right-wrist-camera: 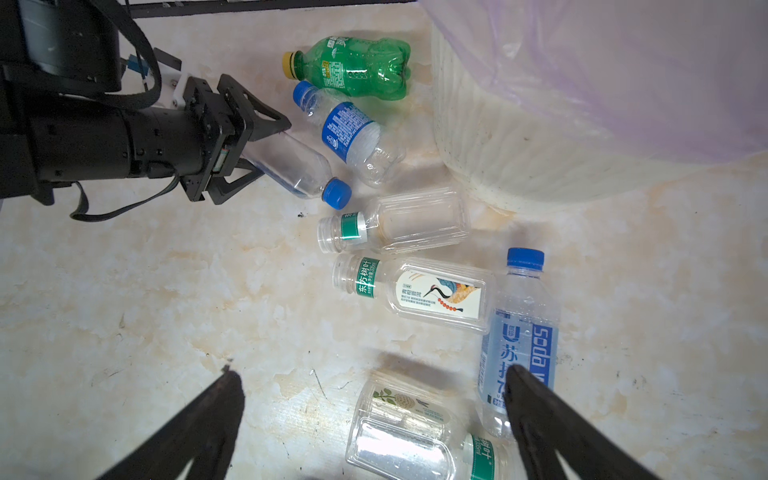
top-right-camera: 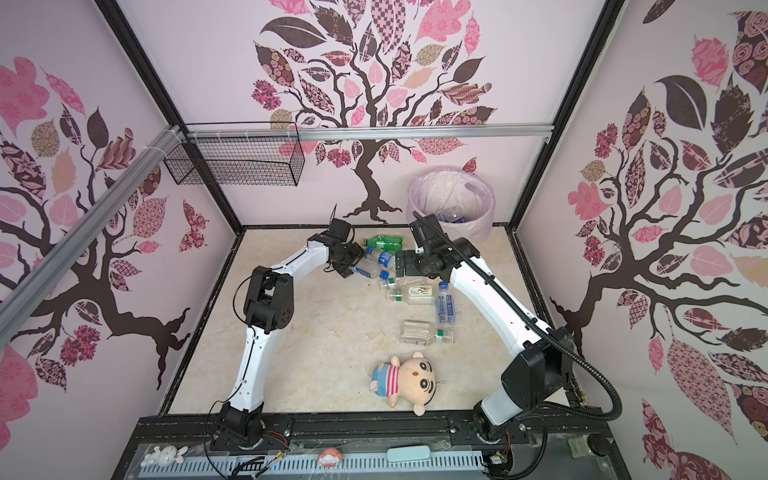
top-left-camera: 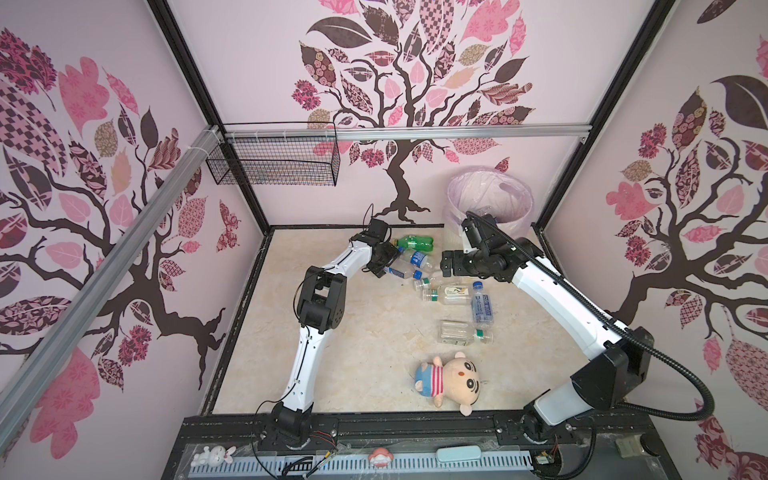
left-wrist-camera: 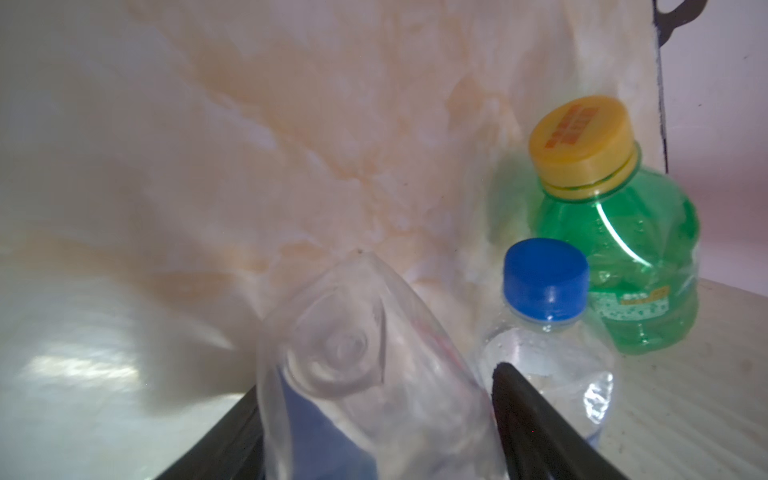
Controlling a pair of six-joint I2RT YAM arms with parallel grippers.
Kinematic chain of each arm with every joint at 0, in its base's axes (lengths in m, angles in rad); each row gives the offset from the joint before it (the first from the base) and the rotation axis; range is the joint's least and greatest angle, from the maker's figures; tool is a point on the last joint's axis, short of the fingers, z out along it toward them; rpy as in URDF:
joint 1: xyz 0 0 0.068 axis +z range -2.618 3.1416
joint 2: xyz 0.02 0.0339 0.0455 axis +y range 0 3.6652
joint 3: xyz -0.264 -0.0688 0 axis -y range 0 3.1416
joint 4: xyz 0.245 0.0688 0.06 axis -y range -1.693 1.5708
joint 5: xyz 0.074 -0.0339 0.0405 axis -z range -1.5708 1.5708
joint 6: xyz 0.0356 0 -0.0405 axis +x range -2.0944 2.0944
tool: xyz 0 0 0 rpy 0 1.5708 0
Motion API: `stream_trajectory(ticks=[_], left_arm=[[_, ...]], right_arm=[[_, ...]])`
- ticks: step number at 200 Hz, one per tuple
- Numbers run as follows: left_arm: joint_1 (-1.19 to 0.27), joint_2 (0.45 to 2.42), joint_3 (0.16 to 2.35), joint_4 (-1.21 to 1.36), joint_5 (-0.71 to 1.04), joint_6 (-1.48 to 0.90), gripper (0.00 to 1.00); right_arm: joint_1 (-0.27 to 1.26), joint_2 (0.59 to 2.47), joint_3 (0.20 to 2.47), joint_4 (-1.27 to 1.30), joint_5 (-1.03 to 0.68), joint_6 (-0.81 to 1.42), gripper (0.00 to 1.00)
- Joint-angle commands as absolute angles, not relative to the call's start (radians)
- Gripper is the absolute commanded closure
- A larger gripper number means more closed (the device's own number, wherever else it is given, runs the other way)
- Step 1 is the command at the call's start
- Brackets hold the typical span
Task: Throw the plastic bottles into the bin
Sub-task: 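Lower the left gripper onto a clear FIJI bottle and grasp it, then lift the FIJI bottle with the left gripper while the right gripper approaches it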
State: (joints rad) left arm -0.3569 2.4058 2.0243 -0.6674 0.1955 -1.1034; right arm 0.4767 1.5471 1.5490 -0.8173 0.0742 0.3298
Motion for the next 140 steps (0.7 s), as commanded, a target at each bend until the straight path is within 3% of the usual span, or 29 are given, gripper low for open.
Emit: stream_trajectory(ticks=[1,59,140], left_arm=[[-0.35,2.317,1.922,-0.652,0.18,-1.084,0.25],[-0.345,2.171,1.715,-0.632,0.186,-1.054,0.33],[-0.312,1.952,1.44,-0.663,0.172,-0.955,0.35]], right_arm=[[0.483,1.485,1.545,-0.819,0.072,0.335,0.0],[0.483,1.424,1.5,-0.812,0.057,0.363,0.0],[0.504,1.357,1.393,-0.79,0.037,0.424,0.0]])
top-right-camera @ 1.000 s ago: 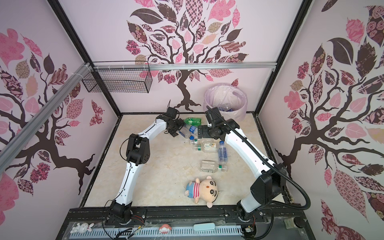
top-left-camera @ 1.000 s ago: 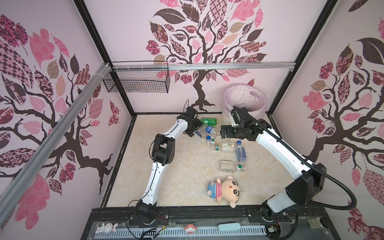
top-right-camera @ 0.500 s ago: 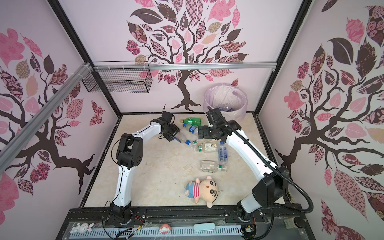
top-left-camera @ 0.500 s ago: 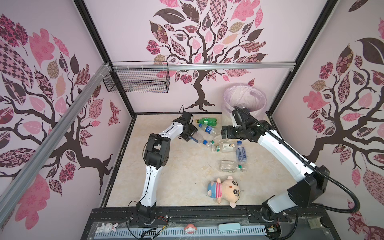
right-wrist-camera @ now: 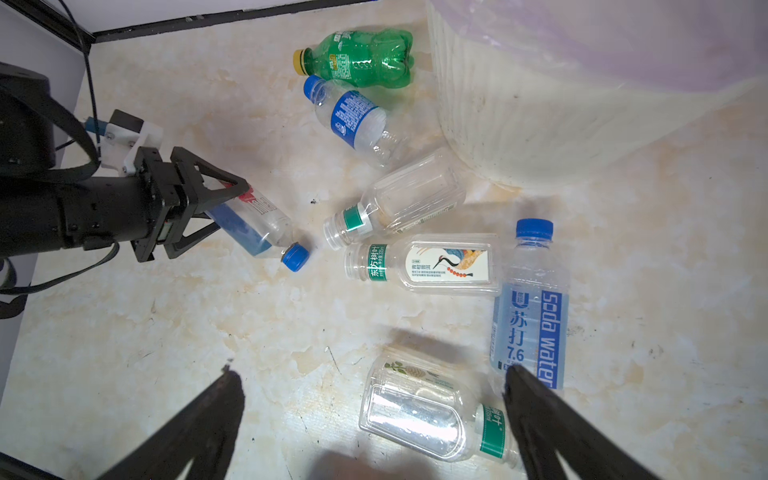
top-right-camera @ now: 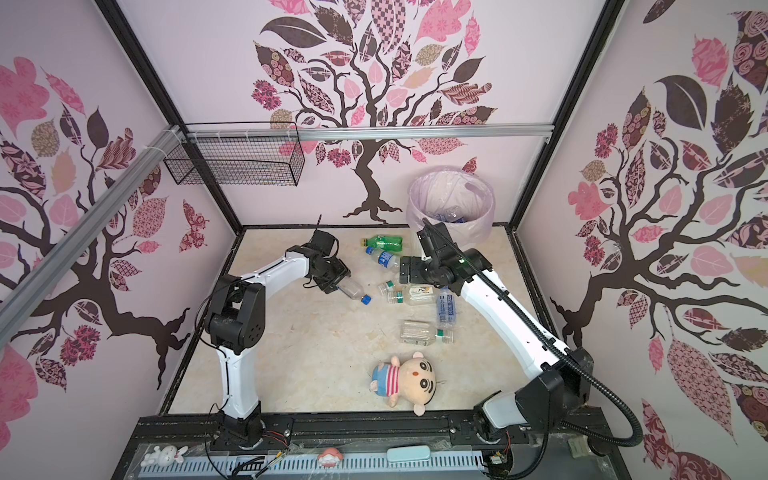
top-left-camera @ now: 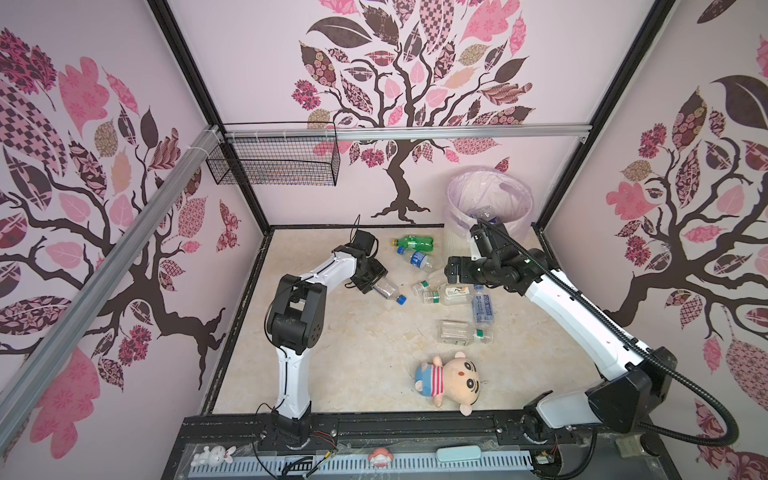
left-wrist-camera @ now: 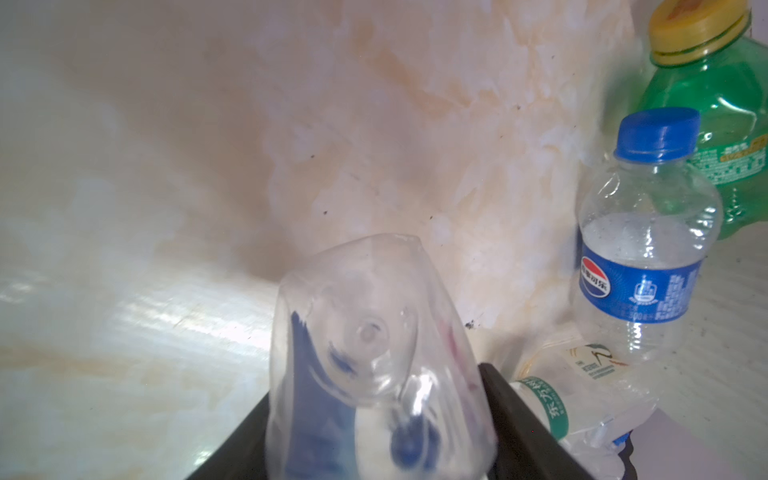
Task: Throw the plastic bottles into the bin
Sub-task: 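Lift the FIJI bottle with the left gripper while the right gripper approaches it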
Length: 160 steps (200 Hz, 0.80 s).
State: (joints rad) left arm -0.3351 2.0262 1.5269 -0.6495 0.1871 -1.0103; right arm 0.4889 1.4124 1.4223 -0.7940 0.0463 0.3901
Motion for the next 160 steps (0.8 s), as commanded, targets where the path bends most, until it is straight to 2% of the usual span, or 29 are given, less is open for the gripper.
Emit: stream_trajectory(ticks=[1,59,98,160], left_arm=[[-0.312,1.948,1.437,-0.662,0.171,-0.954,0.35],[-0.287,1.845,1.275,-0.668,0.167,-0.882,0.37],[-0.275,1.77,1.186,-0.674,0.178,-0.847,0.44],[-0.273,1.734,1.14,-0.712,0.162,-0.783,0.46]], right_arm=[[0.505,1.357,1.391,-0.79,0.037,0.425,0.0],[0.59,1.348,1.315,-0.746,0.057,0.478,0.0],[0.754,1.421,1.373,-0.773,0.152,0.423,0.0],[0.784,1.467,1.38,-0.735,0.065,0.45,0.0]])
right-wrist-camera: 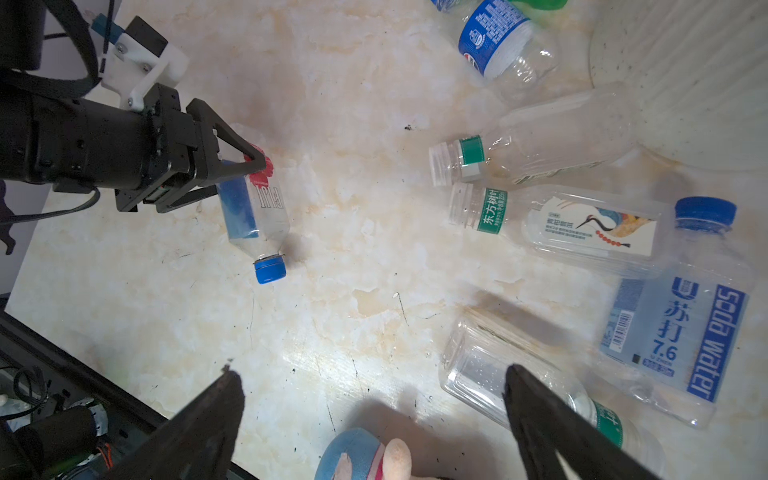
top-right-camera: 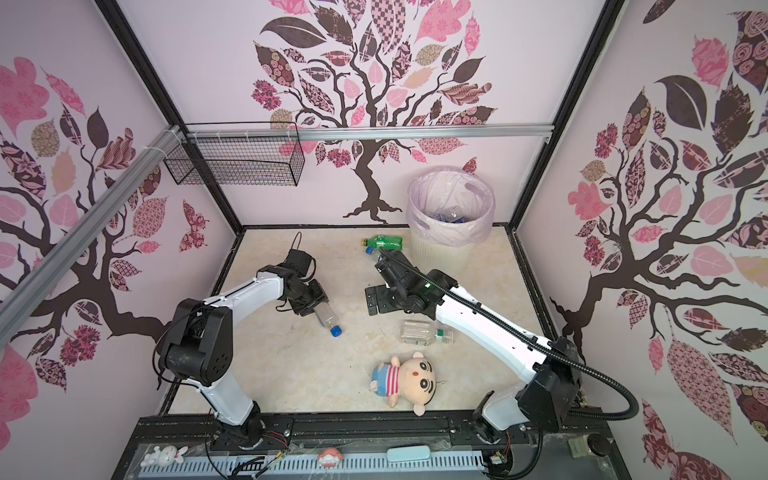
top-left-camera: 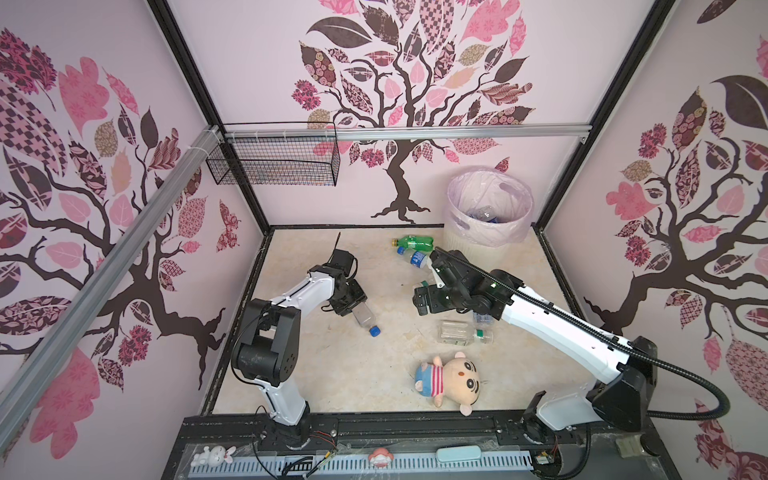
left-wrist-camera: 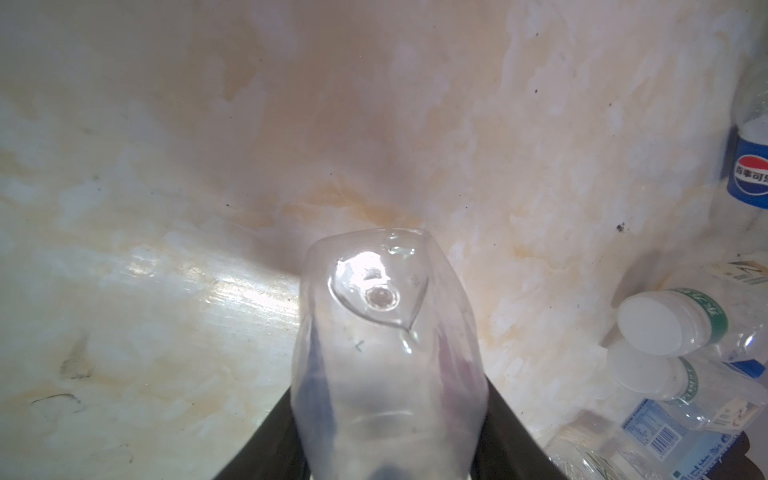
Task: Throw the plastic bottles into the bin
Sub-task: 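Lift the FIJI bottle with the left gripper while the right gripper approaches it, then grasp the FIJI bottle body with the right gripper while the left gripper holds it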
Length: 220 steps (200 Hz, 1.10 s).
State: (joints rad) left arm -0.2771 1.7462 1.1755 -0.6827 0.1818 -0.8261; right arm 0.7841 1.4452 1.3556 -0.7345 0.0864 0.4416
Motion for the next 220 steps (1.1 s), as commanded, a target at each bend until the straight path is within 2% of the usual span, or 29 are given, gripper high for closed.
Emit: stream_trajectory(ticks=[1,24,57,130,220], left_arm=[[-0.273,1.733,1.139,-0.711,0.161,-0.784,0.46],[-0.273,1.735,1.121,-0.699,0.161,-0.784,0.46],[-0.273,1.697,1.126,-0.699,0.184,-0.786,0.54],[-0.275,1.571,1.207,-0.686,0.3,-0.864,0.55],[-0.31,1.374,1.194,-0.516,0.449,-0.941,0.54]], right_arm=[[0.784,1.468,1.38,-0.735,0.065,0.45,0.0],[0.784,1.472,1.379,-0.719,0.07,0.439,0.0],[0.784,1.491,1.38,-0.696,0.001,0.456,0.0],[0.782,1.541,1.483,-0.693,-0.156,0.439,0.01],[0.771,1.59,1.553,-0.625,-0.349,0.366,0.02]])
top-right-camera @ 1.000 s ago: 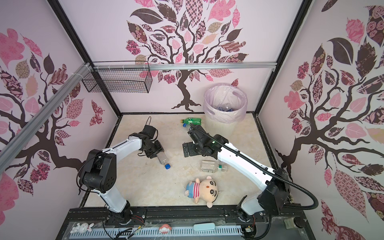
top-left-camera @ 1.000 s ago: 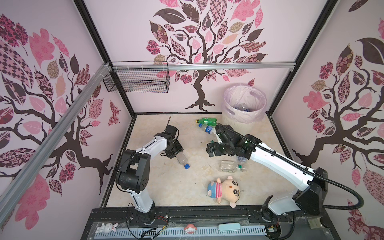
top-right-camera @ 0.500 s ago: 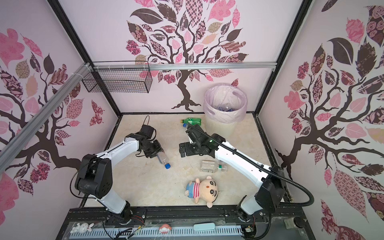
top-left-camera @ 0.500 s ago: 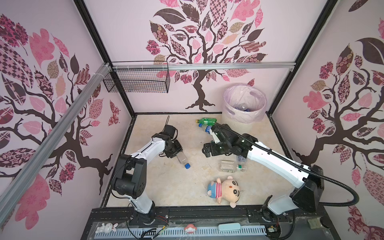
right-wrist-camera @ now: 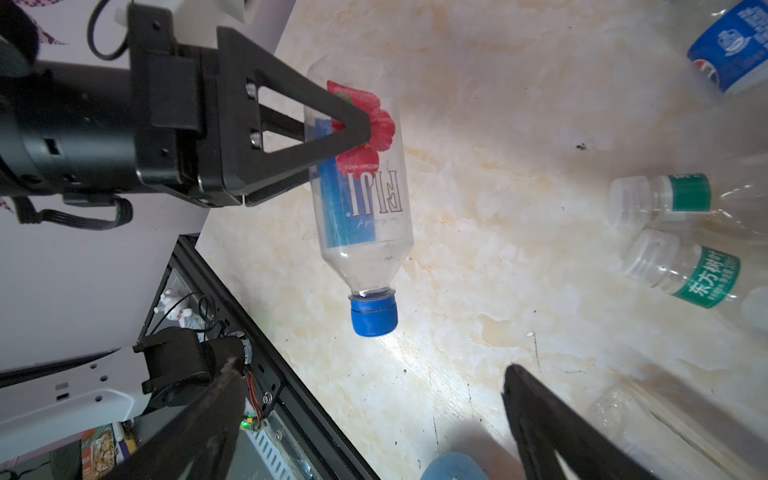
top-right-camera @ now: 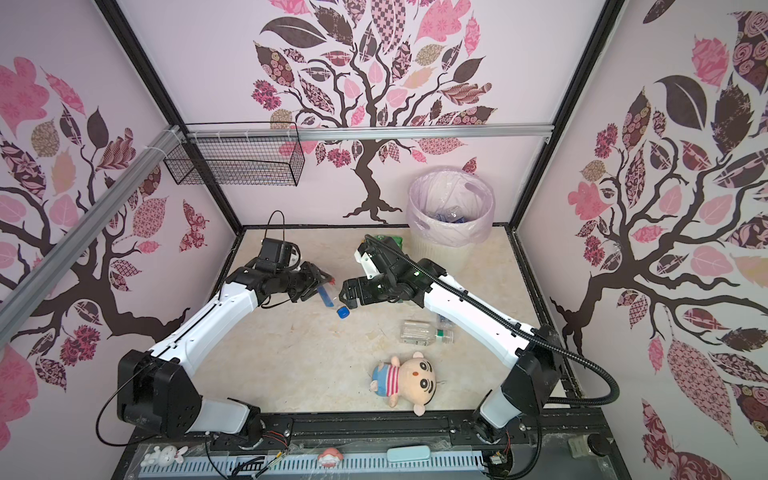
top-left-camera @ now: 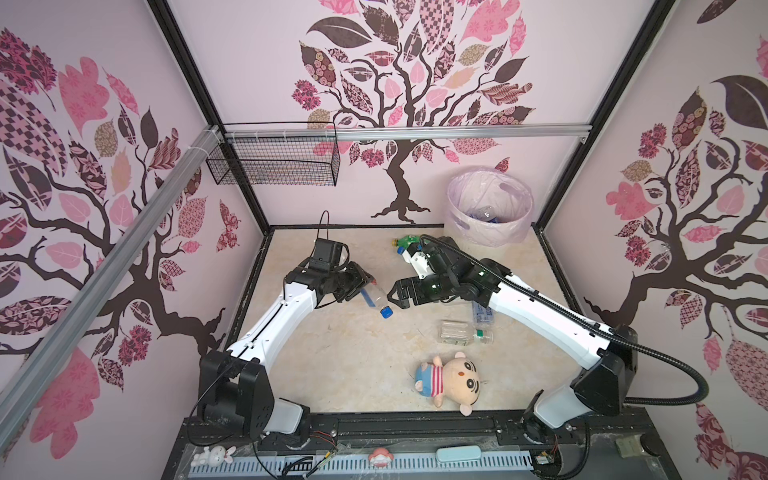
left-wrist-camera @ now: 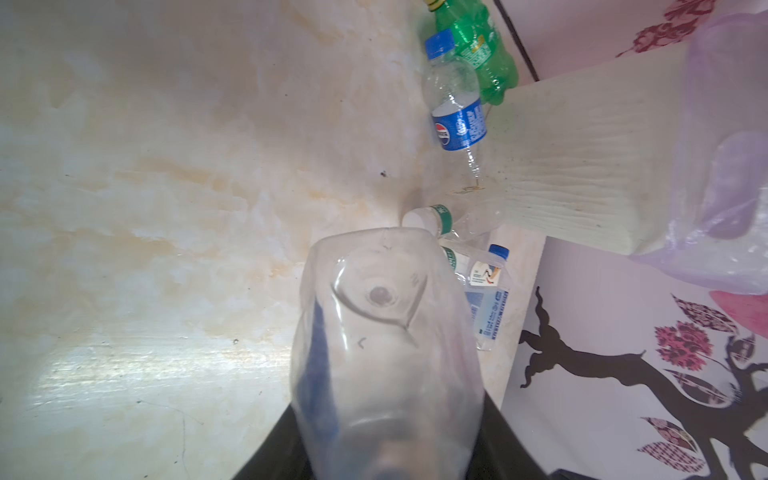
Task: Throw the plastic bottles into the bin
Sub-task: 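Grasp the FIJI bottle body with the right gripper while the left gripper holds it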
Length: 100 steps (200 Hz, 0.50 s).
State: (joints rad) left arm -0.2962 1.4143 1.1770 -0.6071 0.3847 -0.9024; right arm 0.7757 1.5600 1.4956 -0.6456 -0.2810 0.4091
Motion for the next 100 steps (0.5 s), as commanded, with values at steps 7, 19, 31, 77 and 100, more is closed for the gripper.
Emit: stream_trajectory(ticks=[7,19,31,77,100], left_arm=[[-0.322,1.367,1.203,-0.503,0.449,-0.934,0.54],[-0.344,1.366,1.236,-0.511,0.446,-0.914,0.54],[-0.361,1.373,1.259,-0.501,0.461,-0.91,0.54],[-0.387,1.388,1.303,-0.497,0.47,-0.927,0.54],[-0.387,1.394,1.314,-0.497,0.476,-0.931,0.54]], right_arm=[[0.769,1.595,1.557,-0.62,-0.351,0.361,0.02],[0.766,1.608,1.563,-0.614,-0.357,0.36,0.03],[0.761,1.623,1.571,-0.608,-0.371,0.361,0.05],[0.75,1.668,1.617,-0.613,-0.371,0.355,0.1],[0.737,1.678,1.628,-0.62,-0.374,0.35,0.12]])
